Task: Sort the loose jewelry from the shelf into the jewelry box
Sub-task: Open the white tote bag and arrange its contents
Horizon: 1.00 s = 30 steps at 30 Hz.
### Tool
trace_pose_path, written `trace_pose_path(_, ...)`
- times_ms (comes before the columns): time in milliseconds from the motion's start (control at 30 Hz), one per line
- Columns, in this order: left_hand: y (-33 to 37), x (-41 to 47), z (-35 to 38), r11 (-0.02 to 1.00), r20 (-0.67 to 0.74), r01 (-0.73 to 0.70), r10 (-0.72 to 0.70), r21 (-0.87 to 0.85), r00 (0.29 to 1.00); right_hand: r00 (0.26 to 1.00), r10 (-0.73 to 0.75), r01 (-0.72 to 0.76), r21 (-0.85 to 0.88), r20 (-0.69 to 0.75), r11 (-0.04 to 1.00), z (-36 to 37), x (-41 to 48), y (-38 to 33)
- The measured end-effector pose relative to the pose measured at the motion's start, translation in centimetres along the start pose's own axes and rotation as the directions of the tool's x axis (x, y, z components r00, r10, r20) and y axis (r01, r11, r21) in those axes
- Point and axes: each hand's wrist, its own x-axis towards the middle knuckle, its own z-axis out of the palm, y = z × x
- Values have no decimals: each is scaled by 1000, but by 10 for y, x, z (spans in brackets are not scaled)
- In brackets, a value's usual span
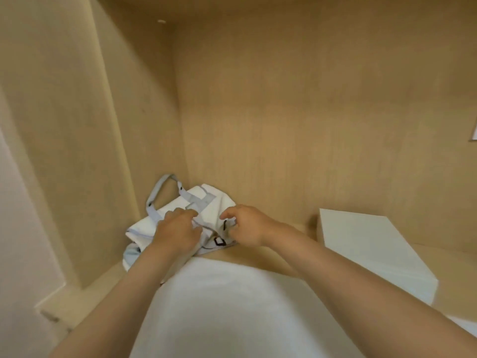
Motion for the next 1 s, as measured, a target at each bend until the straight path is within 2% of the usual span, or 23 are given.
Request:
trace_pose_path(133, -62, 2, -8, 984, -67, 168, -164, 58, 984, 997, -59, 60, -21, 51, 998, 43, 55, -27)
trace_pose_path(267, -92, 3, -4, 945, -51, 323, -326, -59, 944, 985, -127, 130, -19, 113, 991, 74, 92, -50)
trace_pose_path(400, -106, 7, -2, 905, -82, 375, -397, -201, 914, 967, -155, 170, -60, 202, 984, 103, 105, -56)
trace_pose_path(533, -110, 16, -9, 854, -118, 351, -423, -384, 899, 978, -159, 170, -70, 137, 983, 107, 103, -47)
trace_pose_path(667, -86, 11, -25, 791, -220, 147, -336, -594, 916, 977, -193, 198, 41, -89, 979, 80, 95, -45)
trace_pose_path(767, -65, 7, -33, 773, -254, 32, -247, -633, 935, 925, -290, 274, -100, -246, 957, 55, 88, -48)
trace_pose_path(867, -43, 0, -40, 780, -232, -45, -130, -624, 964, 884, -410, 330, -324, -223, 887, 34, 76, -45)
trace_pose_path(933, -26, -9, -44, 745, -170, -106, -10, -659, 985, 848, -489, 362, -451, -205, 816, 23, 65, -39)
trace_pose_path(1000, -11, -20, -44, 713, -101, -157, 121, -683, 987, 841, -505, 349, -518, -194, 781, 13, 52, -30)
